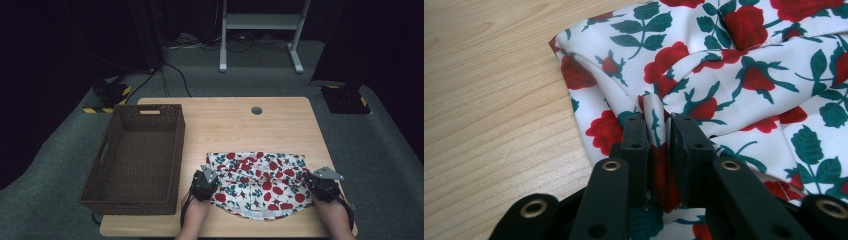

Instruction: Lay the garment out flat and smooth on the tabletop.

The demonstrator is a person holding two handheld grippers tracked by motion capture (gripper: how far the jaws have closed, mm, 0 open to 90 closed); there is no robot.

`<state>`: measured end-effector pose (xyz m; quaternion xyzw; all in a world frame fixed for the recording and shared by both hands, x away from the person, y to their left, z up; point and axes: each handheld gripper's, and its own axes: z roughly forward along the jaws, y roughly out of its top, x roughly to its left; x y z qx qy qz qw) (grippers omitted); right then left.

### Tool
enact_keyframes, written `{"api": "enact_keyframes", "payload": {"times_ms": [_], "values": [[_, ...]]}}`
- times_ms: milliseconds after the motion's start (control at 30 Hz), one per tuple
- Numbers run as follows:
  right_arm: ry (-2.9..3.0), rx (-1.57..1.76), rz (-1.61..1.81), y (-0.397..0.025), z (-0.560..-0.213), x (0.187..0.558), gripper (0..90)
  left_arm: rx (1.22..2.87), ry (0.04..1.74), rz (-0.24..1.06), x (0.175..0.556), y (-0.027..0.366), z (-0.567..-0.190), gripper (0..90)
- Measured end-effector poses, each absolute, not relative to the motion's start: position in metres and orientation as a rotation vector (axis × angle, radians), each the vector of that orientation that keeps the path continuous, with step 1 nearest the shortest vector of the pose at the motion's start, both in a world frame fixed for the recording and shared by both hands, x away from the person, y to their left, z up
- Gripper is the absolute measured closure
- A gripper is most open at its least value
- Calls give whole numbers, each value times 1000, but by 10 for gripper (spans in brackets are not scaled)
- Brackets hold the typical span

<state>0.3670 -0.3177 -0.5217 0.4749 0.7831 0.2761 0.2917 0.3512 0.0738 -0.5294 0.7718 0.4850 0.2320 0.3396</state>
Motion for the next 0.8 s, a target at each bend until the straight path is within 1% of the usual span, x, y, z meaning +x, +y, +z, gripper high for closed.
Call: {"api": "enact_keyframes", "payload": {"times_ms": [67, 100, 300, 400, 600, 733, 800], "values": [[2085, 1274, 736, -318, -521, 368, 816, 2012, 1259, 608, 351, 74, -529, 768], [2074, 1304, 750, -318, -517, 367, 791, 2010, 1247, 622, 349, 75, -526, 750], [2032, 1294, 817, -322, -501, 353, 716, 1968, 1221, 644, 342, 80, -512, 639], [1998, 1277, 845, -322, -488, 346, 654, 1940, 1207, 654, 339, 81, -501, 595], [1971, 1236, 905, -314, -467, 339, 624, 1902, 1169, 635, 341, 76, -486, 553], [1992, 1219, 930, -302, -465, 342, 620, 1902, 1163, 611, 349, 67, -485, 538], [2010, 1211, 934, -296, -468, 344, 624, 1880, 1191, 563, 356, 64, -487, 520]]}}
